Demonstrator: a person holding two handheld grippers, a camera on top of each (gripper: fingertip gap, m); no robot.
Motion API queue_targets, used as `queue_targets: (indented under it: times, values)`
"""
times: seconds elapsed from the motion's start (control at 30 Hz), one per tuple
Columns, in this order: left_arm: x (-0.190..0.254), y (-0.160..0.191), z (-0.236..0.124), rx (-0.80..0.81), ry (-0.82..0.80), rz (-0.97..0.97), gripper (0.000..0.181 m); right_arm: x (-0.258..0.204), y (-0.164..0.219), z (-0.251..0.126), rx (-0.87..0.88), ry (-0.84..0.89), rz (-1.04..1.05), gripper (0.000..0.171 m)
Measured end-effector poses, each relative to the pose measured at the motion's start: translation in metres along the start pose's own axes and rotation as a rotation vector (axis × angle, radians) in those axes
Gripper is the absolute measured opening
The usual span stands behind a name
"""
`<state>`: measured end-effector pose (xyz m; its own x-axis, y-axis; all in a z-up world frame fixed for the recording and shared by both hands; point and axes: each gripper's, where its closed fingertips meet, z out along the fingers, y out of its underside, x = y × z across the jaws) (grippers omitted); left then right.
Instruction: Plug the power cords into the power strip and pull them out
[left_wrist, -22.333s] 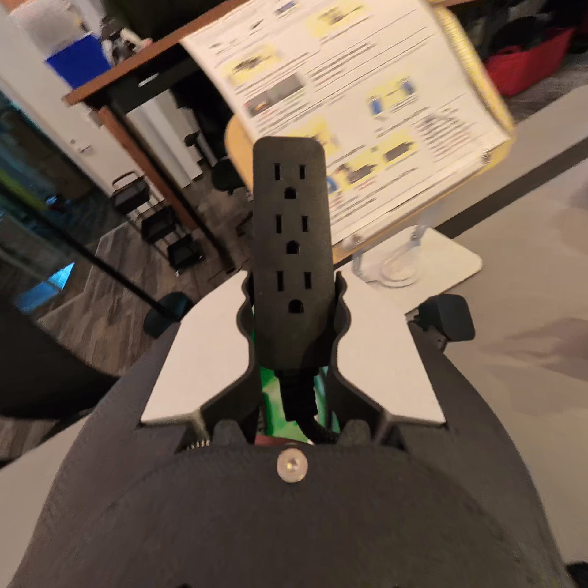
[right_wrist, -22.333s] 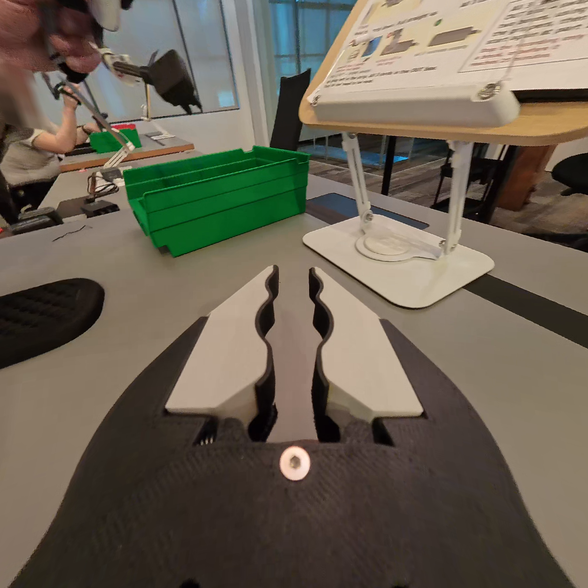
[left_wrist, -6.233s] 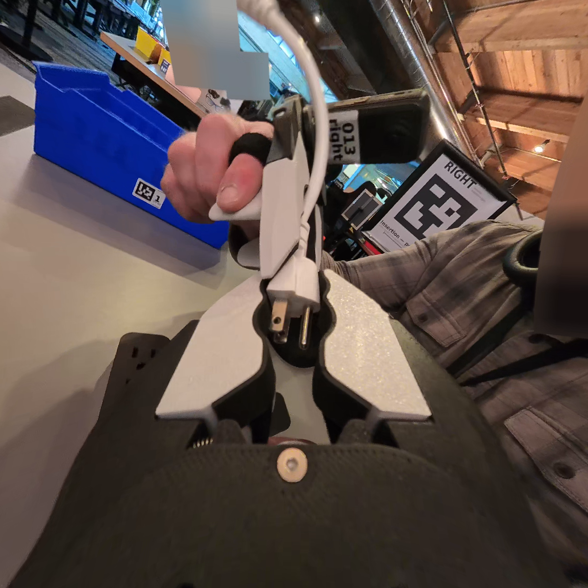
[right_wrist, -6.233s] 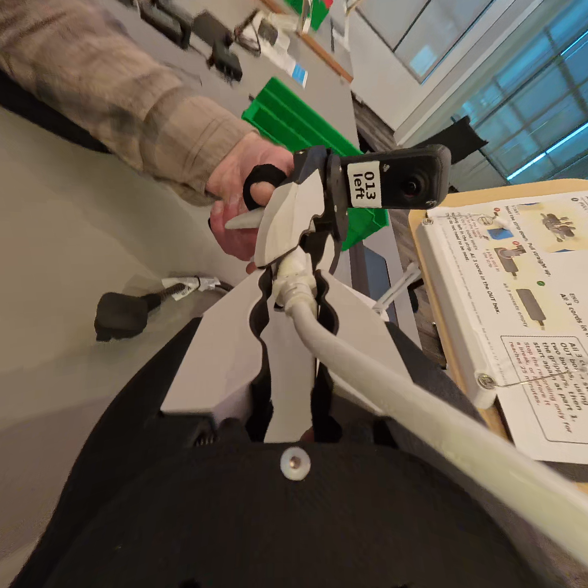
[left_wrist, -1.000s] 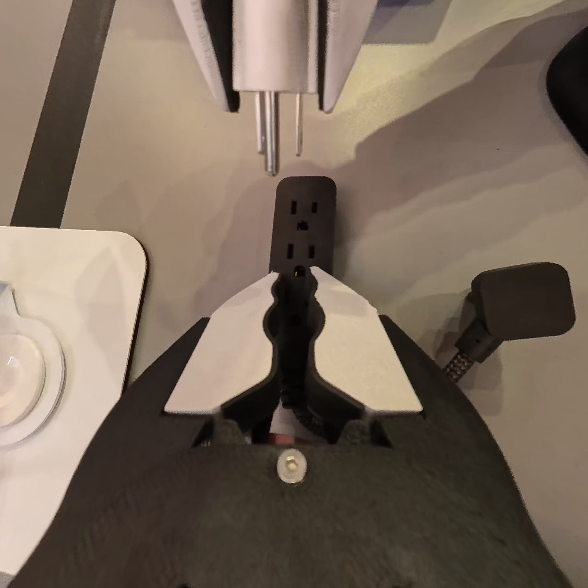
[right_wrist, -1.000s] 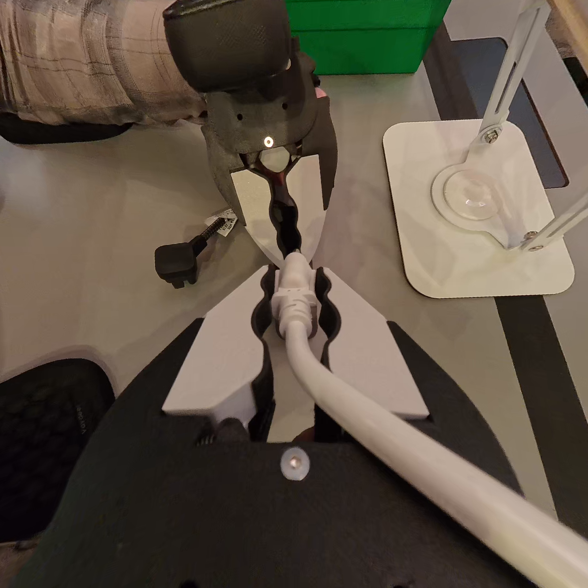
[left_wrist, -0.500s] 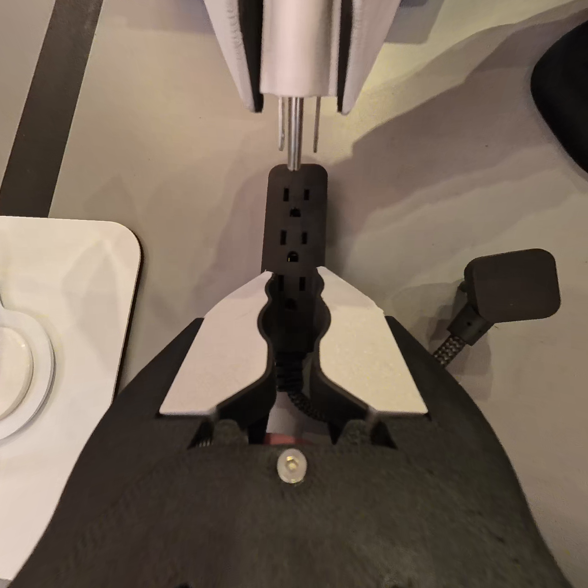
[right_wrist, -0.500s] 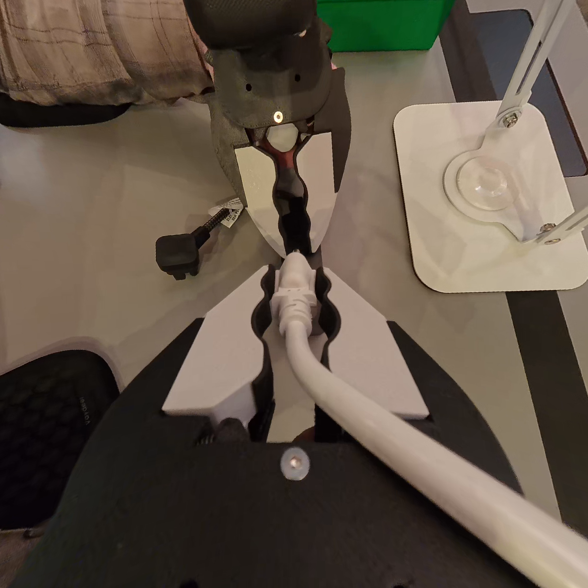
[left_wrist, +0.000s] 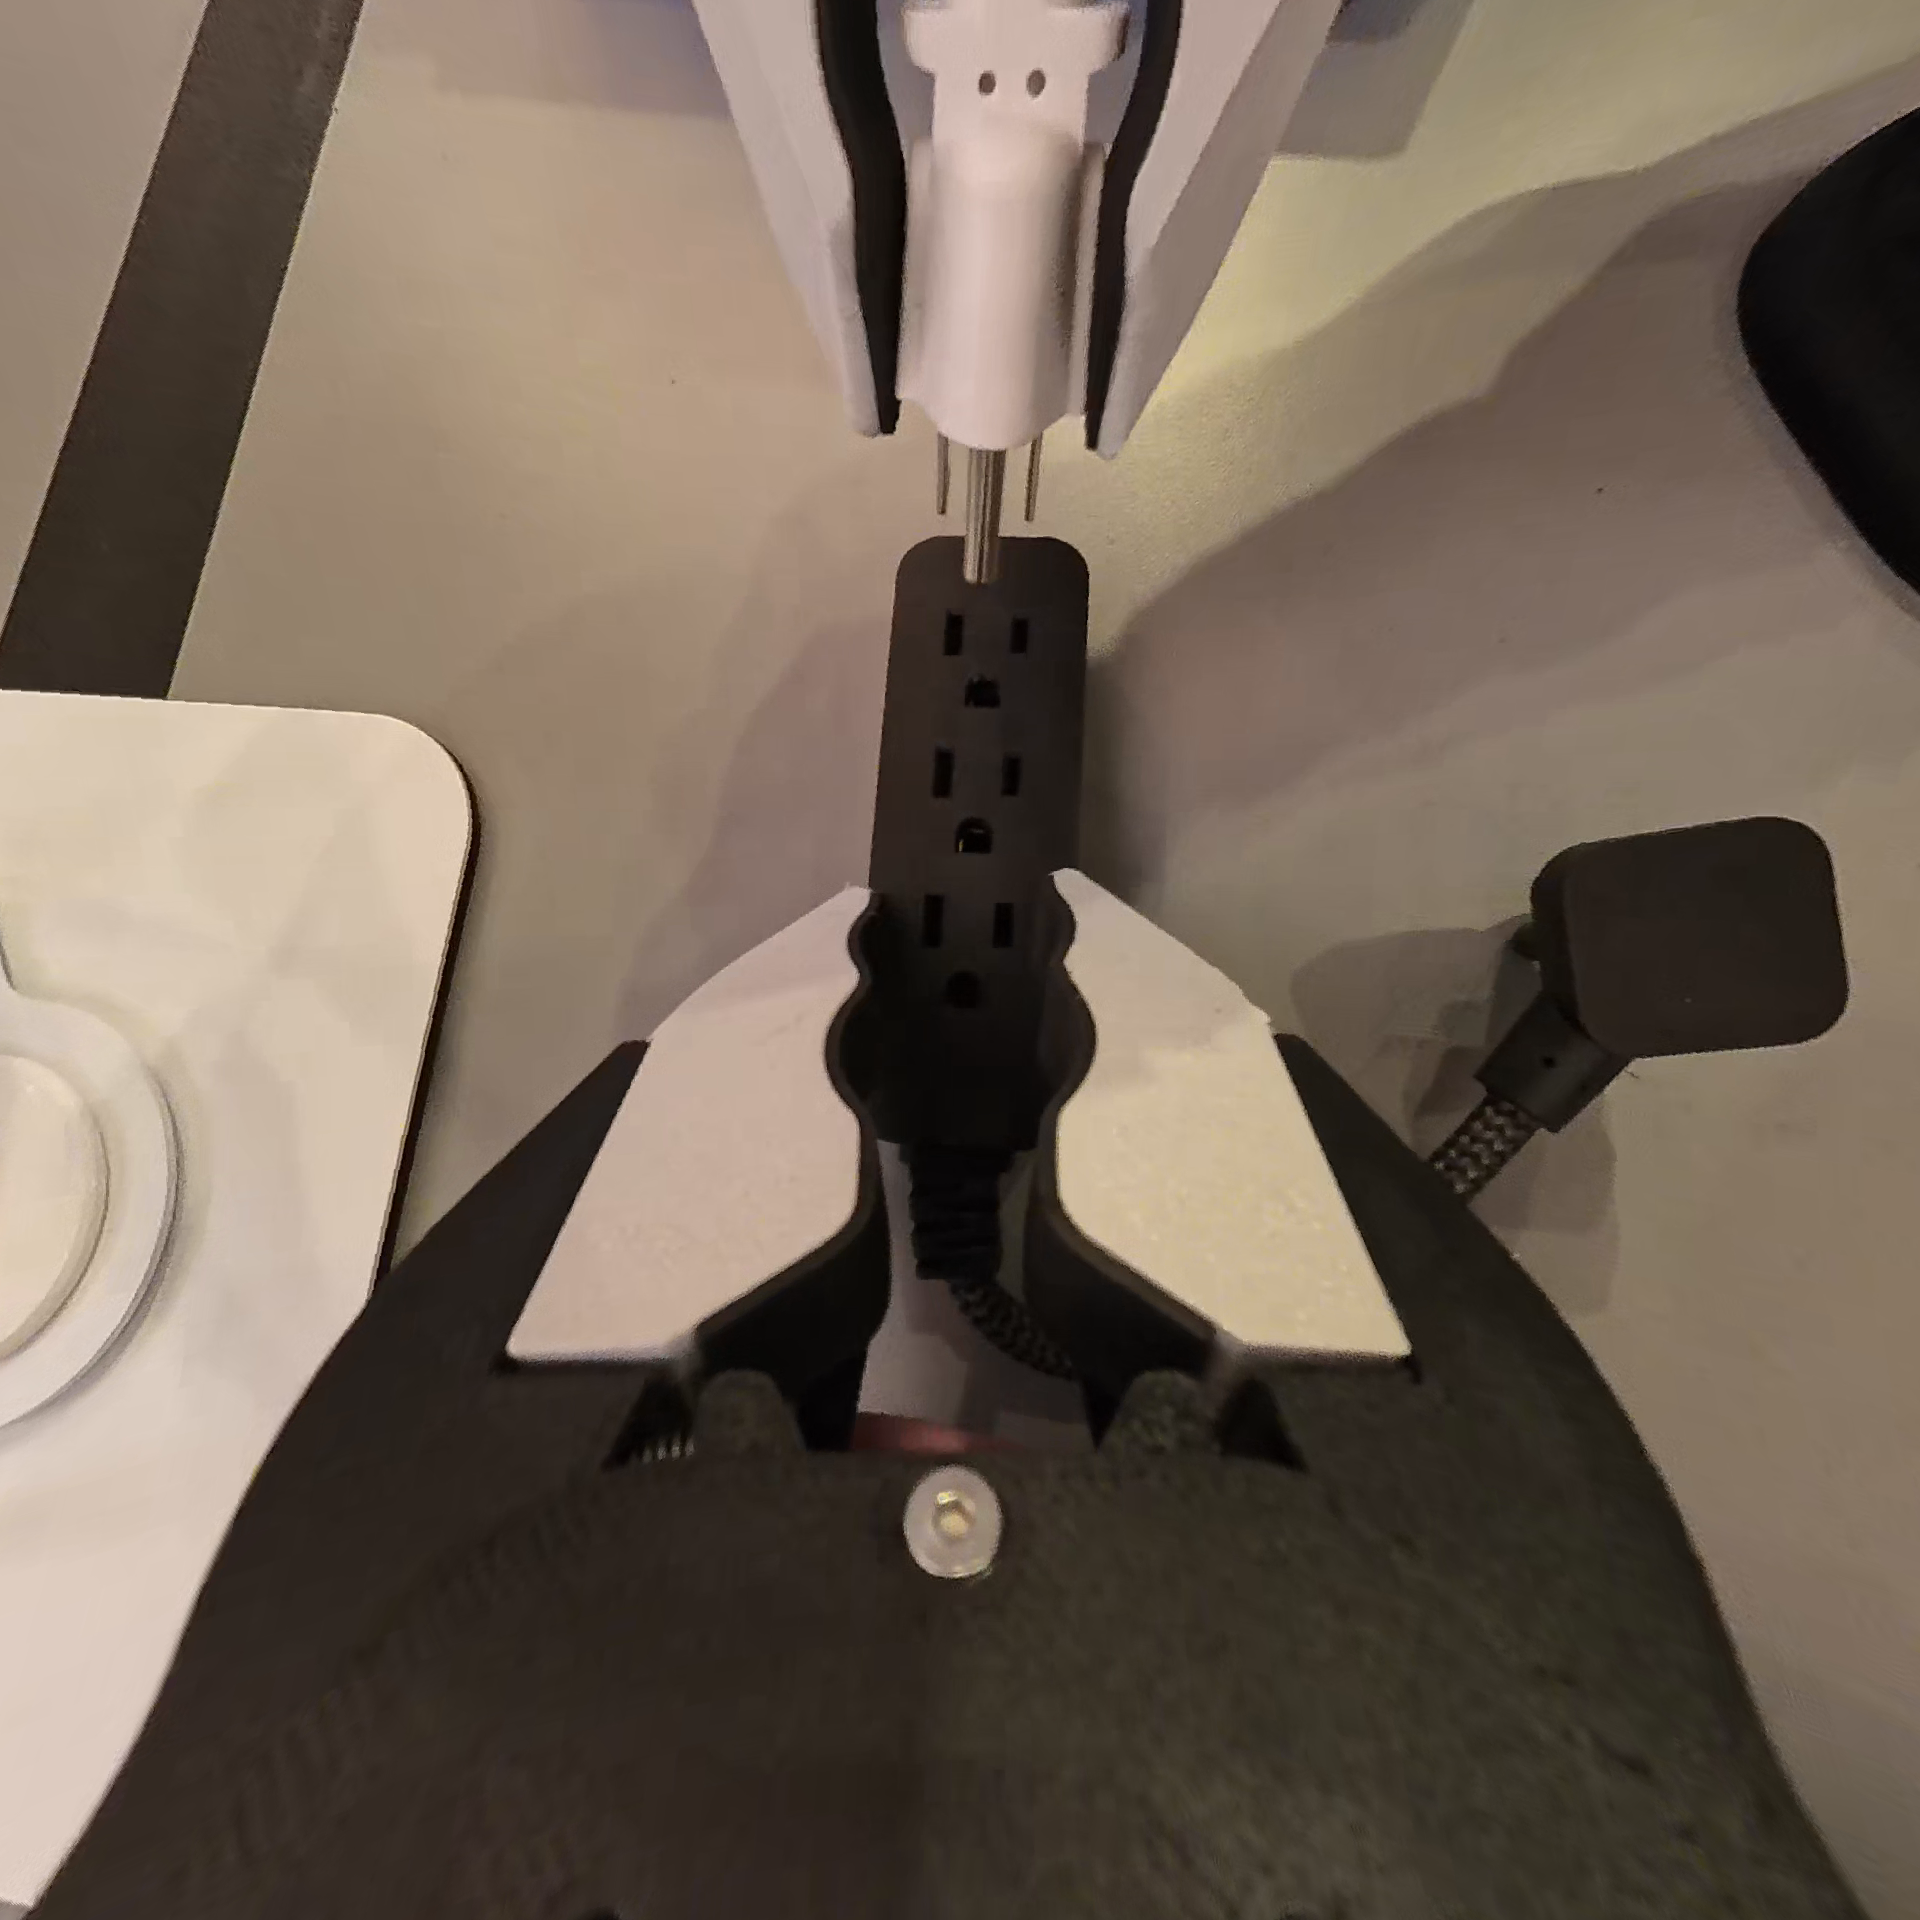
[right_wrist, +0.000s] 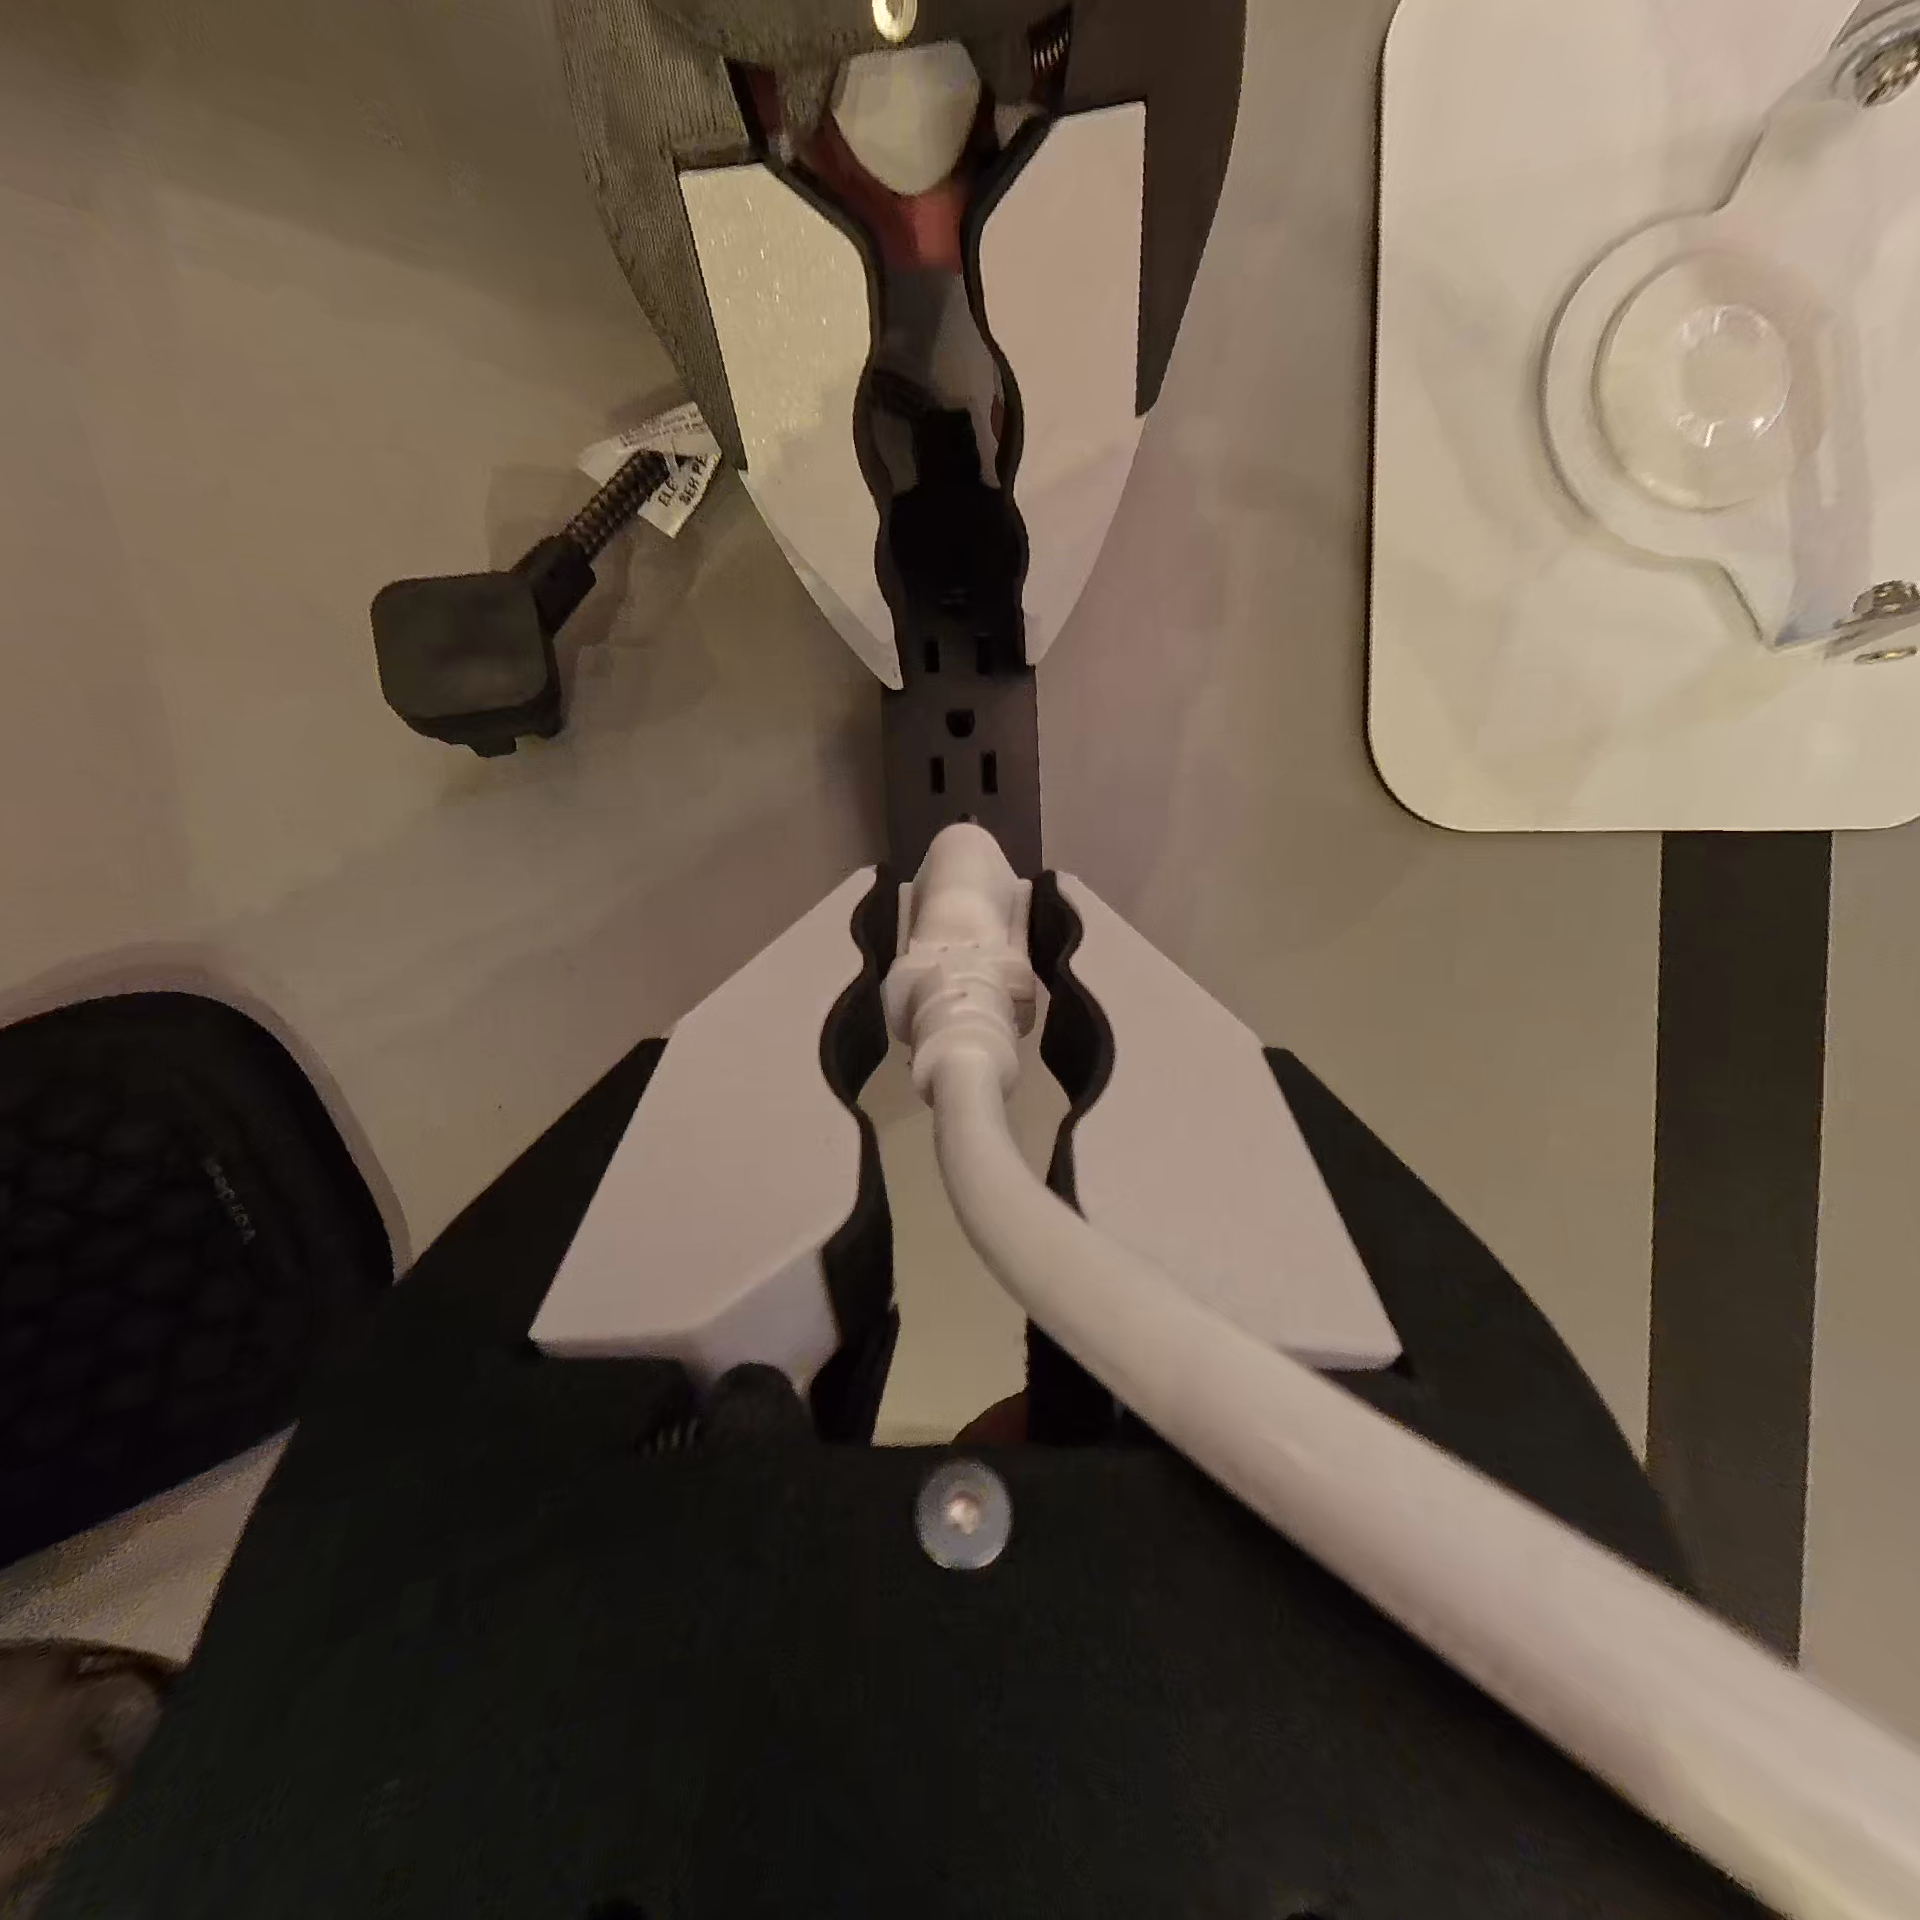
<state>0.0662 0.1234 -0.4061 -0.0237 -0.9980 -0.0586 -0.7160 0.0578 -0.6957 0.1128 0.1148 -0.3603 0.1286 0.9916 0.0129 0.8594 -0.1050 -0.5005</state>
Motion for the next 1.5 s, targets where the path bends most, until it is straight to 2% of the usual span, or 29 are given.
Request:
queue_targets:
  times: [0.63, 1.13, 1.5]
  values:
    - [0.0, 0.0, 0.0, 0.011, -0.004, 0.013, 0.026, -0.001, 0.014, 0.013, -0.176, -0.021, -0.038, 0.024]
    - [0.0, 0.0, 0.0, 0.055, -0.011, 0.027, 0.026, -0.002, 0.012, 0.025, -0.209, -0.054, -0.036, 0.024]
    - [-0.002, 0.002, -0.003, 0.047, -0.018, 0.016, 0.036, -0.003, 0.014, 0.028, -0.212, -0.059, -0.031, 0.024]
